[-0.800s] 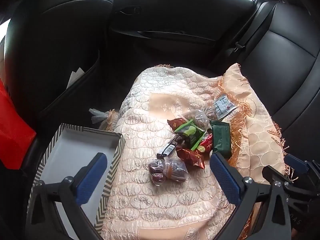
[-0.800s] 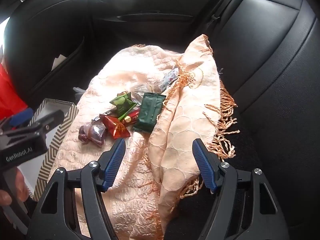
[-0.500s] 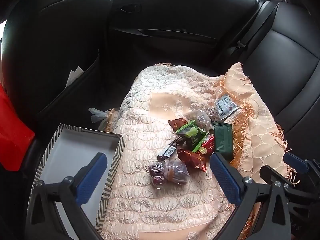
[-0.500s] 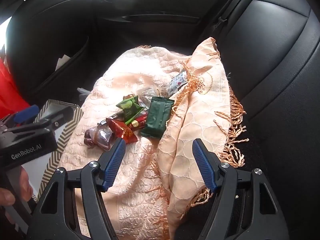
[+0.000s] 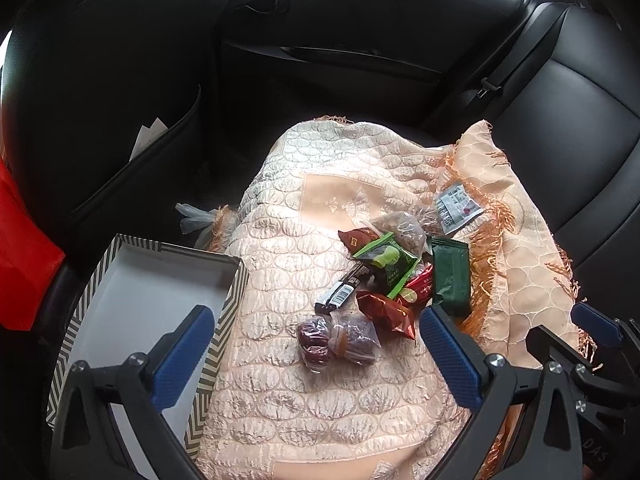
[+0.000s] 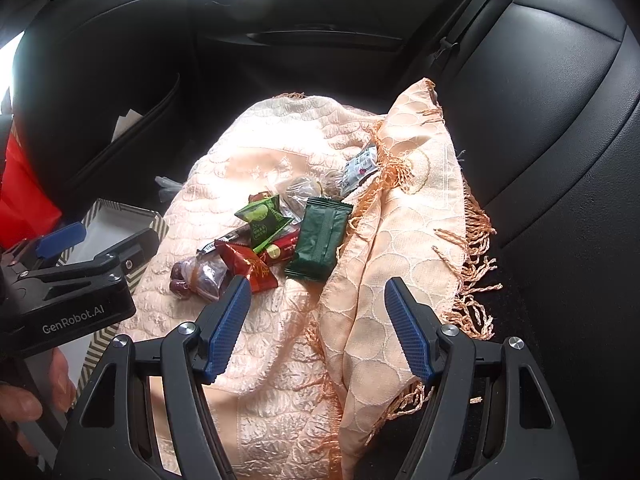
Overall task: Organize snacks
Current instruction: 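Move both tools toward the snack pile on the peach cloth, then grasp the clear bag of red dates with left tool while right tool grasps red candy, then carry the date bag with left tool over the white tray while right tool carries the candy, then open left tool to drop the date bag in the tray while right tool releases the candy, then move both open tools back over the snack pile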
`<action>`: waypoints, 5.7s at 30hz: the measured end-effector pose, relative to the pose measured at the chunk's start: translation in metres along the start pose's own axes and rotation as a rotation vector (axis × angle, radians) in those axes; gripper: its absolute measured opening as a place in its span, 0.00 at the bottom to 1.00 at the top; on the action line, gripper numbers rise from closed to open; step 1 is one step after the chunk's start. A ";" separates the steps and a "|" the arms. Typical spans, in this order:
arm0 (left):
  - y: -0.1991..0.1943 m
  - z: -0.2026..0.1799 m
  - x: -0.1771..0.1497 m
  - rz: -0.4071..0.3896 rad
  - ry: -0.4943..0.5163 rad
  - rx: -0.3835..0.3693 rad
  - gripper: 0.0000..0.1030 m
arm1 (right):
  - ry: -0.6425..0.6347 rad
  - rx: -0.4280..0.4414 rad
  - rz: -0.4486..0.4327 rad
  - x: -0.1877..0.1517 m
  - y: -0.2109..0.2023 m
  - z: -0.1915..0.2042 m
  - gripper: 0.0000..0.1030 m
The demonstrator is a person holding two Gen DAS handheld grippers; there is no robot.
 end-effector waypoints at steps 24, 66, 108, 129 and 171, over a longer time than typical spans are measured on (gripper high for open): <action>0.055 -0.013 -0.008 0.203 0.137 -0.036 1.00 | 0.086 0.083 0.073 0.012 0.032 -0.020 0.68; 0.098 -0.011 -0.046 0.345 0.143 -0.040 0.69 | -0.006 0.233 0.338 0.020 0.132 0.009 0.68; 0.051 0.115 -0.005 0.240 -0.028 0.097 0.70 | -0.222 0.303 0.257 0.041 0.122 0.113 0.27; 0.145 0.215 0.008 0.342 -0.229 0.258 0.70 | -0.148 0.433 0.347 0.050 0.211 0.209 0.27; 0.058 0.096 -0.014 0.216 -0.109 0.095 0.91 | -0.086 0.284 0.206 0.026 0.097 0.096 0.38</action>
Point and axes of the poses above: each gripper's, at about its wrist camera, not at the fingertips, and y roughly the way its jaws point, z to its left, x to its top, the point moved 3 cm from there along y, roughly the way its jaws point, and after that the axes turned 13 degrees about x, right-handed, at the moved point
